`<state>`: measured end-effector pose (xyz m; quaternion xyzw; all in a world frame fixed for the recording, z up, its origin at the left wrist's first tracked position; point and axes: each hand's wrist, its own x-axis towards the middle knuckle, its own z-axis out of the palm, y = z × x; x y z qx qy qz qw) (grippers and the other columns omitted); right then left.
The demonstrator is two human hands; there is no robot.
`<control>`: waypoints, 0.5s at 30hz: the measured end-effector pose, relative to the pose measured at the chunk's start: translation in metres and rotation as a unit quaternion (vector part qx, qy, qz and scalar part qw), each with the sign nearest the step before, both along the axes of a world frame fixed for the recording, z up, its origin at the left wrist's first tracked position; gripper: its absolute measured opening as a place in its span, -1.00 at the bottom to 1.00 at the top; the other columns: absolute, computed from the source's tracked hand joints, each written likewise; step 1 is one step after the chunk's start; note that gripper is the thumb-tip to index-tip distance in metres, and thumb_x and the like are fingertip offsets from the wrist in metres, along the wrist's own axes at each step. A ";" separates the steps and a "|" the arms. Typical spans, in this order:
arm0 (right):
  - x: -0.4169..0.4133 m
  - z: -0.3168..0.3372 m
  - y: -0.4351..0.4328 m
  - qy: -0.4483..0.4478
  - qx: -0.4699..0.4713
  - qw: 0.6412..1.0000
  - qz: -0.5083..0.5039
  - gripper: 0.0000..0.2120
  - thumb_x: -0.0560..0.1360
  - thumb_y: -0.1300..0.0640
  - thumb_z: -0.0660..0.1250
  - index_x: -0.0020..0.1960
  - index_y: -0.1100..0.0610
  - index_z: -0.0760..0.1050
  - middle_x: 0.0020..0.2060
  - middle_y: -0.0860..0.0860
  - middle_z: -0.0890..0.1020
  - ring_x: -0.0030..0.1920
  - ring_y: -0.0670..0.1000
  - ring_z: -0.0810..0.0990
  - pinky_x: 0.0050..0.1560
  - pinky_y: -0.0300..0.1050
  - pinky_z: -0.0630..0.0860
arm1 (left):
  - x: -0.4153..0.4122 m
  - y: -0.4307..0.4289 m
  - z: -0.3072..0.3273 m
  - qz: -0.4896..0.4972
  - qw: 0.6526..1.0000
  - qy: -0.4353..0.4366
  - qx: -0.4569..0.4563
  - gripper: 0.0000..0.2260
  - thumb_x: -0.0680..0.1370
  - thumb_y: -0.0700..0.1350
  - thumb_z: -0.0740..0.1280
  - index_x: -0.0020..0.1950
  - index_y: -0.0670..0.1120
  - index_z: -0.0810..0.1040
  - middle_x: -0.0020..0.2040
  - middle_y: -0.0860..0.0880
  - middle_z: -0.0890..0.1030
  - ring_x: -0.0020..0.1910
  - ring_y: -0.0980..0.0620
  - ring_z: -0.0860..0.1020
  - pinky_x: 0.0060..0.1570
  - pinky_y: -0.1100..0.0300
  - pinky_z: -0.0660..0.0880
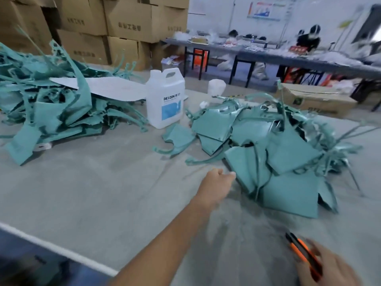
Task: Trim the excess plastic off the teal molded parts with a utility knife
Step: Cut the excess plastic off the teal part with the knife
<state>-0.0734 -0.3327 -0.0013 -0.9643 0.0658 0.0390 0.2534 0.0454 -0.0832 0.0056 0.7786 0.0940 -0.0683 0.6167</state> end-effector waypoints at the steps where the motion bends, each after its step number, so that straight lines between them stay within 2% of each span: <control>1: -0.002 -0.005 -0.003 0.012 -0.008 1.000 0.008 -0.43 0.35 0.06 0.44 0.35 0.15 0.55 0.03 0.07 0.68 0.07 0.16 0.63 0.19 0.21 0.49 | 0.010 -0.012 0.000 0.003 0.999 0.028 -0.043 -0.61 0.57 0.08 0.32 0.30 -0.11 0.51 0.20 -0.08 0.61 0.19 -0.09 0.57 0.27 0.00 0.47; 2: -0.006 -0.007 -0.003 -0.012 -0.031 0.999 0.000 -0.48 0.37 0.04 0.40 0.31 0.18 0.58 -0.02 0.11 0.69 0.02 0.19 0.64 0.14 0.26 0.51 | 0.018 -0.021 0.000 0.017 0.995 0.042 -0.085 -0.66 0.58 0.06 0.34 0.27 -0.09 0.52 0.17 -0.07 0.62 0.15 -0.08 0.59 0.26 -0.05 0.49; 4: -0.007 -0.017 -0.006 -0.062 -0.086 0.994 -0.037 -0.46 0.33 -0.11 0.25 0.14 0.20 0.66 -0.13 0.20 0.68 -0.09 0.26 0.67 0.01 0.27 0.57 | 0.032 -0.031 0.005 0.068 0.986 0.047 -0.141 -0.78 0.59 0.02 0.37 0.16 -0.06 0.54 0.09 -0.04 0.64 0.08 -0.05 0.60 0.19 0.01 0.52; 6: -0.016 -0.023 0.007 -0.073 -0.069 0.994 -0.045 -0.42 0.28 -0.17 0.14 0.06 0.16 0.68 -0.17 0.22 0.68 -0.14 0.29 0.68 -0.06 0.23 0.57 | 0.039 -0.030 0.009 0.104 0.983 0.022 -0.147 -0.86 0.60 0.01 0.34 -0.01 -0.05 0.51 -0.01 -0.05 0.62 -0.02 -0.04 0.58 0.09 0.01 0.53; 8: -0.015 -0.027 0.007 -0.093 -0.087 0.990 -0.062 -0.43 0.28 -0.18 0.13 0.05 0.13 0.68 -0.17 0.21 0.67 -0.14 0.28 0.68 -0.07 0.21 0.58 | 0.039 -0.022 0.014 0.089 0.988 -0.018 -0.128 -0.81 0.61 0.05 0.29 -0.09 -0.05 0.45 -0.10 -0.07 0.57 -0.09 -0.07 0.55 0.05 -0.06 0.54; 9: -0.013 -0.030 0.004 -0.107 -0.104 0.986 -0.071 -0.43 0.28 -0.18 0.13 0.04 0.12 0.68 -0.16 0.20 0.67 -0.14 0.28 0.68 -0.07 0.22 0.58 | 0.037 -0.016 0.016 0.076 0.992 -0.042 -0.089 -0.78 0.62 0.08 0.25 -0.10 -0.05 0.43 -0.12 -0.06 0.55 -0.09 -0.07 0.54 0.02 -0.07 0.52; 11: -0.013 -0.031 0.005 -0.117 -0.118 0.983 -0.079 -0.44 0.29 -0.19 0.14 0.04 0.11 0.68 -0.16 0.21 0.67 -0.14 0.29 0.68 -0.08 0.21 0.58 | 0.033 0.005 0.017 0.065 0.991 -0.104 0.057 -0.73 0.64 0.12 0.14 -0.06 -0.04 0.46 -0.13 0.02 0.55 -0.08 -0.04 0.51 -0.09 0.02 0.41; 12: -0.015 -0.031 0.007 -0.114 -0.125 0.982 -0.082 -0.45 0.30 -0.18 0.14 0.04 0.11 0.68 -0.16 0.22 0.67 -0.14 0.29 0.68 -0.08 0.21 0.58 | 0.031 0.020 0.016 0.078 0.975 -0.147 0.148 -0.73 0.66 0.11 0.09 -0.02 -0.02 0.48 -0.11 0.03 0.56 -0.06 -0.02 0.52 -0.08 0.05 0.38; 14: -0.016 -0.032 0.008 -0.128 -0.133 0.979 -0.089 -0.45 0.30 -0.16 0.13 0.04 0.13 0.68 -0.17 0.23 0.67 -0.15 0.30 0.67 -0.09 0.21 0.58 | 0.032 0.059 0.012 0.115 0.912 -0.231 0.321 -0.76 0.68 -0.01 0.10 0.16 -0.06 0.51 0.05 -0.04 0.61 0.06 -0.07 0.53 0.03 0.01 0.44; 15: -0.016 -0.034 0.008 -0.148 -0.139 0.974 -0.097 -0.45 0.31 -0.15 0.13 0.03 0.15 0.68 -0.18 0.24 0.67 -0.16 0.31 0.67 -0.10 0.21 0.57 | 0.033 0.081 0.009 0.109 0.886 -0.227 0.390 -0.74 0.68 -0.05 0.12 0.27 -0.10 0.49 0.16 -0.10 0.60 0.14 -0.13 0.52 0.13 -0.01 0.43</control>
